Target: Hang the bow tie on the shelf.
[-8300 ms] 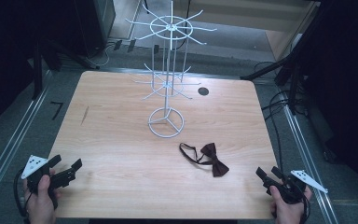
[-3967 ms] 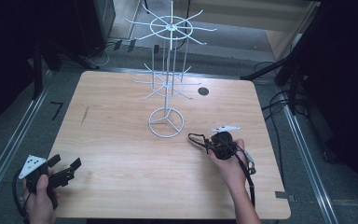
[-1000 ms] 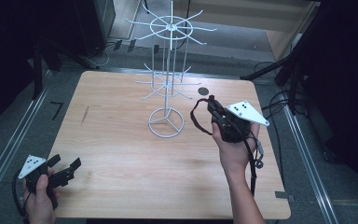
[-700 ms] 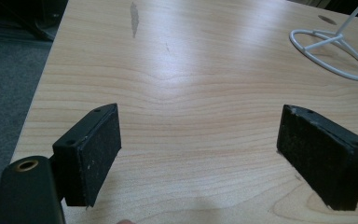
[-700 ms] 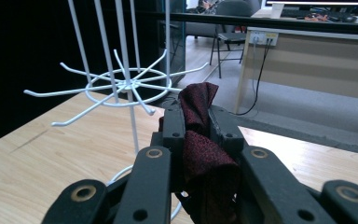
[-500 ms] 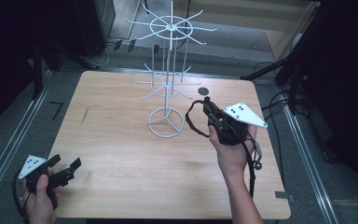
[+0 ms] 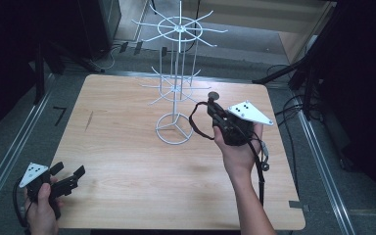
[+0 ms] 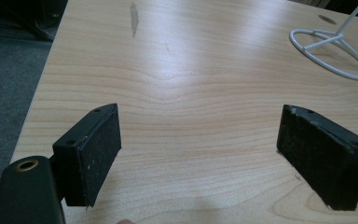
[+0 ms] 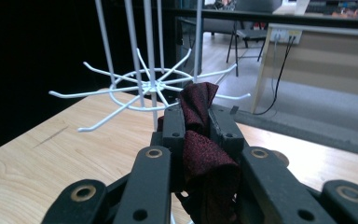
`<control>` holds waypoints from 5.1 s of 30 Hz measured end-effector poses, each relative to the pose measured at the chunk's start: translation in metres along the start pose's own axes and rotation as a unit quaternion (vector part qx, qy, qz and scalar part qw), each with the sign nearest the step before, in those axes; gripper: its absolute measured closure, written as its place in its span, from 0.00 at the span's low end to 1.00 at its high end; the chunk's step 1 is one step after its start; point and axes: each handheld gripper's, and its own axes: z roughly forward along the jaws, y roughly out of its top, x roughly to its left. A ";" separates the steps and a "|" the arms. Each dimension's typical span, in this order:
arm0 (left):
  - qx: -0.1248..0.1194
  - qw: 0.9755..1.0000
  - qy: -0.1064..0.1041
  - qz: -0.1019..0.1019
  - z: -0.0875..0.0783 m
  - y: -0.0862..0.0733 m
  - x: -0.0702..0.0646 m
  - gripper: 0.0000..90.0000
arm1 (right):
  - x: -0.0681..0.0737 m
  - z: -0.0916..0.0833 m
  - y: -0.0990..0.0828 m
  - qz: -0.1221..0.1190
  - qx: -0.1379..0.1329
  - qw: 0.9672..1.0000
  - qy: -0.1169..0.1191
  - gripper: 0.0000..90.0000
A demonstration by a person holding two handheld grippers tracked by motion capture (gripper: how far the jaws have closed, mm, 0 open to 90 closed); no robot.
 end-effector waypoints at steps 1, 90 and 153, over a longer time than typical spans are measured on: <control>0.000 1.000 0.000 -0.001 0.000 0.000 0.000 0.16 | -0.004 0.006 -0.001 0.010 0.003 1.000 -0.002 0.89; 0.003 1.000 0.004 0.008 0.000 0.000 -0.002 0.16 | -0.045 0.005 -0.072 0.069 0.069 0.995 0.008 0.33; 0.006 1.000 -0.008 0.010 0.000 -0.001 -0.002 0.16 | -0.170 -0.167 -0.214 0.138 0.088 0.981 -0.100 0.16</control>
